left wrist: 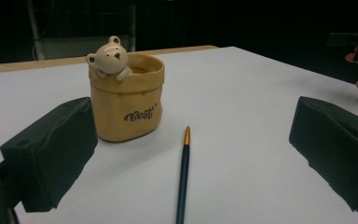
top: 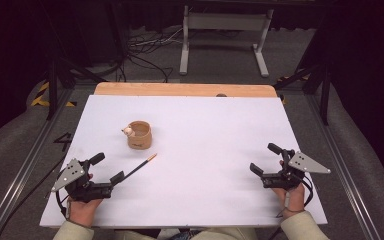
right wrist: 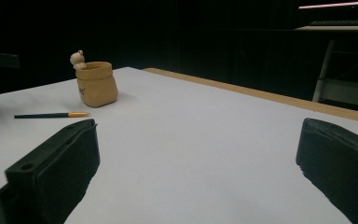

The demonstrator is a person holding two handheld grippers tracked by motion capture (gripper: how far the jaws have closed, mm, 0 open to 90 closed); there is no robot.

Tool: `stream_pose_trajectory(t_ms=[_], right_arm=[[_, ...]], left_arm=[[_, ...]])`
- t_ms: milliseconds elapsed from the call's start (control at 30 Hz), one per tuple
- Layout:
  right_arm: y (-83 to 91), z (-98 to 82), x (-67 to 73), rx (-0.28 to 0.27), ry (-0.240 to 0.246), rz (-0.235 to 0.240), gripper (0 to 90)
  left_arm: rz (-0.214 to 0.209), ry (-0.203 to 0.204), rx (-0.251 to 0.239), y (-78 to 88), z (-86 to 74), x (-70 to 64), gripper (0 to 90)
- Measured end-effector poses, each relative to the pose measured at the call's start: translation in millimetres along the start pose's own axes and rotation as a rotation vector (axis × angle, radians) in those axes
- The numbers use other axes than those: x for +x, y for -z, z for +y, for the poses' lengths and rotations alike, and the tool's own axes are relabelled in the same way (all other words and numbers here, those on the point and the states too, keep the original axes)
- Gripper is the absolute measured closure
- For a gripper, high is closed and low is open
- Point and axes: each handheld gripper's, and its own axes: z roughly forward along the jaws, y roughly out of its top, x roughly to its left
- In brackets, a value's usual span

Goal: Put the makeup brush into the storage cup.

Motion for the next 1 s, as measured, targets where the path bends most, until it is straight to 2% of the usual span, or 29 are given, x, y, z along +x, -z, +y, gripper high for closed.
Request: stream_pose_trajectory(t_ms=[100, 467, 667, 733, 1000], right_arm=[[-0.2, 0.1, 0.3, -0.001, 0.0, 0.001, 0.0], [-0.2, 0.2, 0.3, 0.01, -0.01, 0.004, 0.0], [-1.1, 0.0, 0.6, 0.02, -0.01, 0.008, 0.0], [-1.2, 0.0, 0.8, 0.02, -0.008, 0.009, 0.0], [-0.8, 0.1, 0.3, 0.014, -0.023, 0.022, 0.0]], left_arm=[[0.007, -0.007, -0.006, 1.1, 1.6, 0.3, 1.5], [-0.026, 0.002, 0.001, -8.1, 7.5, -0.4, 0.7], [-0.049, -0.04, 0.011, -19.3, 19.3, -6.1, 0.4], [-0.055, -0.041, 0.003, -23.4, 22.9, -7.7, 0.4], [-0.067, -0.087, 0.02, -42.6, 40.3, -13.9, 1.3]])
